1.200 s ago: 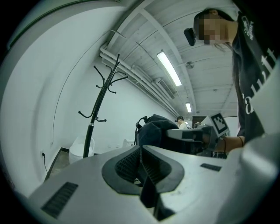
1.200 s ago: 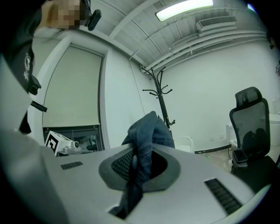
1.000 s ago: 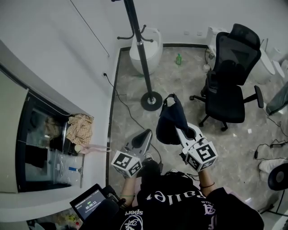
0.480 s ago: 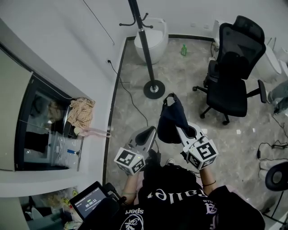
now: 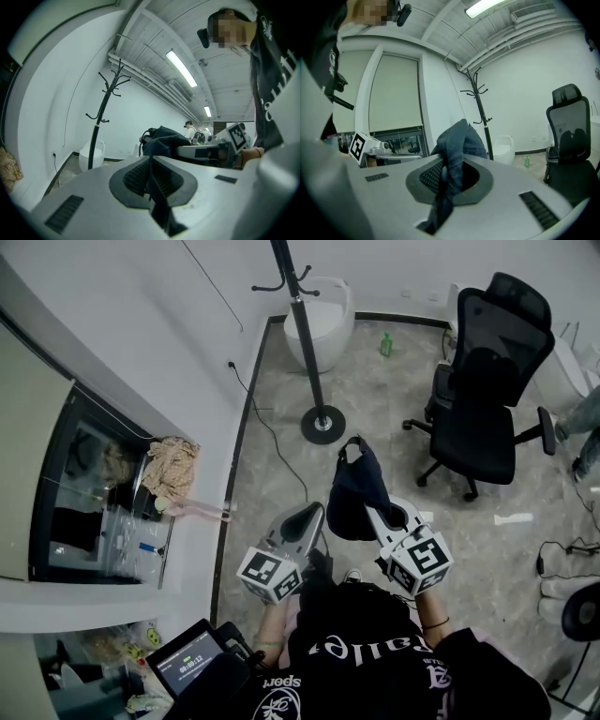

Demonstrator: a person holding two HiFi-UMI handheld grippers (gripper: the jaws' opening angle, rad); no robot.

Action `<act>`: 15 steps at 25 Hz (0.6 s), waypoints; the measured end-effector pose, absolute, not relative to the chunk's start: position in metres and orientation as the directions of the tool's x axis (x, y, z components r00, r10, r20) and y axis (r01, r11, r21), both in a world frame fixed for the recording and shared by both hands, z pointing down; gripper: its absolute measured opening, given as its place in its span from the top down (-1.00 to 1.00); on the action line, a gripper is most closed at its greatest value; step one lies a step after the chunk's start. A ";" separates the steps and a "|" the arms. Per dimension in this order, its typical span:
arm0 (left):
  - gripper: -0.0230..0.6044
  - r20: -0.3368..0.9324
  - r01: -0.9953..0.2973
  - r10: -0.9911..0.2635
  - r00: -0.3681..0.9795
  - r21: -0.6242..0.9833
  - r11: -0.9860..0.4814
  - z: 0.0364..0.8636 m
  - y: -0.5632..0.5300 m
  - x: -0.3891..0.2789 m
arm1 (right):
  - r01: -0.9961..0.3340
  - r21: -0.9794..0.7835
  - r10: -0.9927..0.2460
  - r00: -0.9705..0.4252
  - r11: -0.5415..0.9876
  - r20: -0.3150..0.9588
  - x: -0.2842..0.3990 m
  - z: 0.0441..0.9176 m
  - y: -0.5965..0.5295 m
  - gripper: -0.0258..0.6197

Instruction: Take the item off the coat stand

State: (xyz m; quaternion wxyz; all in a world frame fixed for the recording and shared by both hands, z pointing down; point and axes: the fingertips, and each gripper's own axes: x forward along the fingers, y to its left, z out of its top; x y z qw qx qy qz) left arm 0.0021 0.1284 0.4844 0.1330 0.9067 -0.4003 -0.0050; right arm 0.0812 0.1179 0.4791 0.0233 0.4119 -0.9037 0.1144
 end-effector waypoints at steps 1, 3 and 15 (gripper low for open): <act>0.92 0.098 -0.724 -0.726 0.681 0.244 -0.646 0.484 0.129 0.003 | -0.751 -0.188 -0.740 -0.659 0.633 0.138 0.082 0.479 0.118 0.84; 0.92 0.098 -0.721 -0.723 0.684 0.241 -0.649 0.484 0.130 0.004 | -0.753 -0.189 -0.743 -0.656 0.630 0.136 0.083 0.479 0.118 0.84; 0.92 0.100 -0.716 -0.716 0.691 0.237 -0.657 0.484 0.132 0.004 | -0.757 -0.188 -0.745 -0.652 0.626 0.140 0.082 0.480 0.120 0.84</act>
